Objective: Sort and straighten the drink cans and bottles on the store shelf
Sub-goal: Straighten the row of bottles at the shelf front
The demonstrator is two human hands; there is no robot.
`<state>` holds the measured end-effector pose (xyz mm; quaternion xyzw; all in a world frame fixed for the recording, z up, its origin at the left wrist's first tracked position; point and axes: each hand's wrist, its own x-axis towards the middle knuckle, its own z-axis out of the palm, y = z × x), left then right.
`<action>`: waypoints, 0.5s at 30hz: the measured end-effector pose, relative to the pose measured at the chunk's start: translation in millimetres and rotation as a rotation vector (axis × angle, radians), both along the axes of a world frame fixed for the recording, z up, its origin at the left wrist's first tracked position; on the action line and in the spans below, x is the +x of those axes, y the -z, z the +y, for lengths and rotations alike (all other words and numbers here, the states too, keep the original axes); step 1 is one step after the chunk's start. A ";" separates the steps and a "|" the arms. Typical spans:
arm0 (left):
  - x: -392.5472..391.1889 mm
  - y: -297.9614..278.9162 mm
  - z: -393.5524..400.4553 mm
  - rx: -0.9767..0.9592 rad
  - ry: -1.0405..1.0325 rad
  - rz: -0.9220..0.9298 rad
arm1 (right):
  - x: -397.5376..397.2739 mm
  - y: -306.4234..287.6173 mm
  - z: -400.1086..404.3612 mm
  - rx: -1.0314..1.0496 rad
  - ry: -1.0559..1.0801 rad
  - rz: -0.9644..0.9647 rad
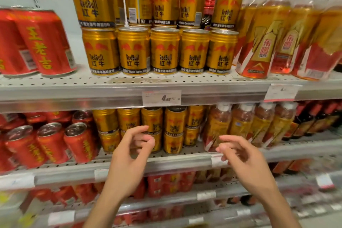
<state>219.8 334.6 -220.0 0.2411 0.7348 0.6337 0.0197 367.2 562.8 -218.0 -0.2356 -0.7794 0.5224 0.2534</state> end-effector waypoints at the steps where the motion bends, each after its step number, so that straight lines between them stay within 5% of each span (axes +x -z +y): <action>1: 3.9 3.1 5.7 -0.011 0.004 -0.018 | 4.5 3.4 7.3 -0.001 0.005 -0.011; 15: 106.3 -7.5 145.6 -0.017 -0.085 -0.009 | 76.5 1.0 150.3 -0.035 -0.103 -0.027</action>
